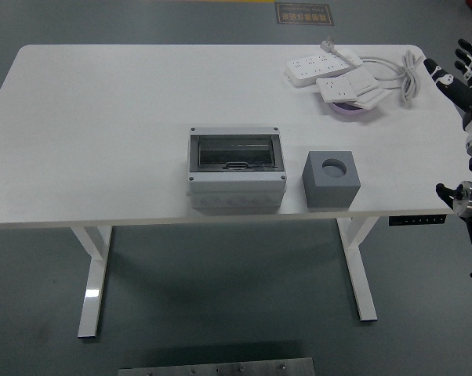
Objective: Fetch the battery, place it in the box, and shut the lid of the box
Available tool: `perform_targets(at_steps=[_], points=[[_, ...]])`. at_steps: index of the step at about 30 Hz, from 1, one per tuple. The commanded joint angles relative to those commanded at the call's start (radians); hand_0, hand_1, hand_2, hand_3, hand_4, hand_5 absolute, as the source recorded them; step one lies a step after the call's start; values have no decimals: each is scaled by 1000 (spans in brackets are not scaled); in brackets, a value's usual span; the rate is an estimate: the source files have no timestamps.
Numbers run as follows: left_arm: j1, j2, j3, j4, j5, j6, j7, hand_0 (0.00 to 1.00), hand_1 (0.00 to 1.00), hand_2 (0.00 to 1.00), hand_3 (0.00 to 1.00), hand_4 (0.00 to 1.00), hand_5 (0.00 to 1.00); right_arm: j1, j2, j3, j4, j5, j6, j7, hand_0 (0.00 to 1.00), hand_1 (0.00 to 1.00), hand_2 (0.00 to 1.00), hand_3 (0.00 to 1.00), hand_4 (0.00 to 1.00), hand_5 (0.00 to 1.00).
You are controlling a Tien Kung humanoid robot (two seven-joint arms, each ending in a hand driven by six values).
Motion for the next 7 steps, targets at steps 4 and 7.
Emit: perform_targets(at_steps=[4, 7], points=[[-1, 3, 1, 0, -3, 2, -4, 794, 849, 807, 880, 819, 620, 0, -1, 3, 1, 2, 2, -3, 887, 873, 870, 915, 998, 286], [-1, 5, 2, 0, -2, 2, -6, 794, 849, 807, 880, 819, 620, 0, 0, 3, -1, 7, 4, -6, 887, 873, 870, 915, 998, 286]])
